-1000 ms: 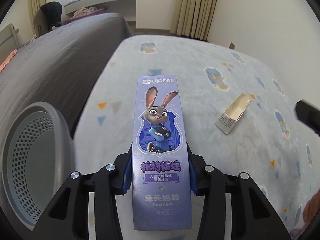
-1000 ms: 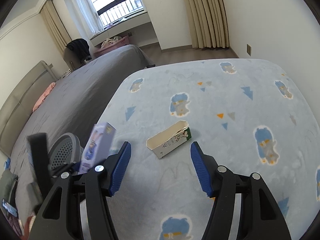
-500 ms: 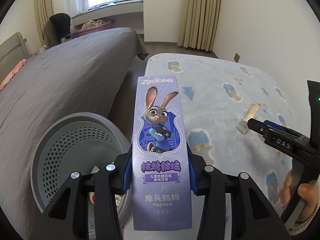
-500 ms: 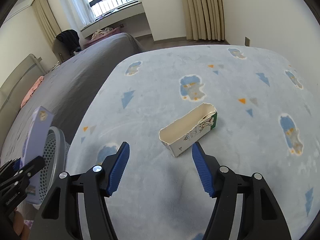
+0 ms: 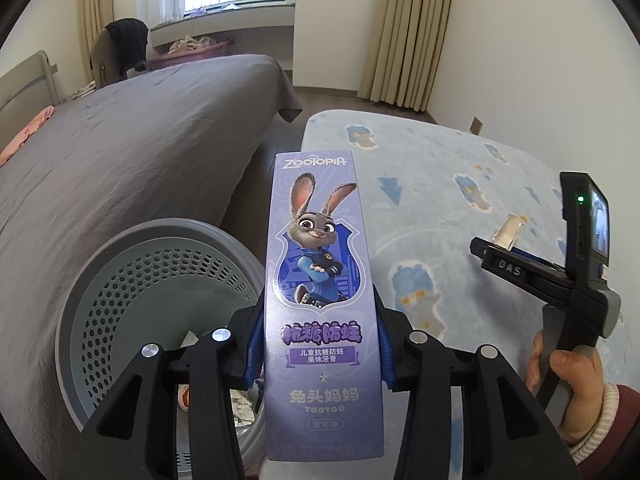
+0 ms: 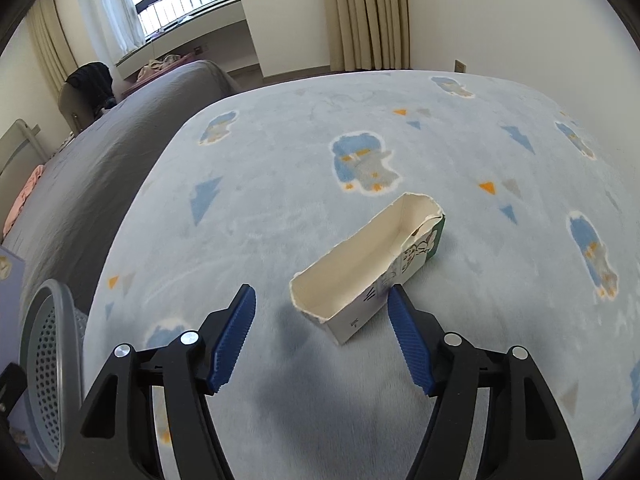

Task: Collect trash
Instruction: 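Grasp the white milk carton with the right gripper while the left gripper holds the toothpaste box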

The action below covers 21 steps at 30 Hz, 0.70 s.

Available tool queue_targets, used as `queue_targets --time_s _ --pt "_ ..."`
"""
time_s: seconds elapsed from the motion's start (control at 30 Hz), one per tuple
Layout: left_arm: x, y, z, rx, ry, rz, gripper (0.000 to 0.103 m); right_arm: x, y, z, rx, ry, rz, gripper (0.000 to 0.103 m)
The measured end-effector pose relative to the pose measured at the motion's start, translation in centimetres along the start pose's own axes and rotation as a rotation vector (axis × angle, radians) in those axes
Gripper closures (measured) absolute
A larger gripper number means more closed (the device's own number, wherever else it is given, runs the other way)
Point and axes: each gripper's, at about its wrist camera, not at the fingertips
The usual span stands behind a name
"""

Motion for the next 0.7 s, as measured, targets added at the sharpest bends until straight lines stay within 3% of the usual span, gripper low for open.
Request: queue_targets --time_s 0.27,0.33,0.4,0.5,0.7 --pt "-0.2 0.0 -0.1 0.002 0.003 0.0 0.06 0.6 1.3 0.8 -0.081 -0.012 0.071 0.038" --pt "-0.3 -0.1 -0.1 0.003 0.0 -0.002 0.06 0.4 1.9 0.4 -0.085 -0.007 0.08 0.042" --pt "-0.2 -0.1 0.1 0.003 -0.004 -0.007 0.06 0.3 2.4 0.3 -0.08 -0.016 0.077 0.054" --pt "-0.2 -0.2 0.1 0.003 -0.005 -0.014 0.06 0.2 3.8 0.0 -0.069 -0.032 0.085 0.06" --pt "-0.3 -0.2 0.0 -0.002 -0.003 -0.017 0.06 0.0 6.5 -0.6 -0.095 -0.02 0.092 0.061"
Point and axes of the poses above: each gripper's, at about its wrist camera, not at the fingertips, and z roughly the way its jaws point, y to its right, x to its top, and after that the axes turned 4 degrees about -x, right-handed
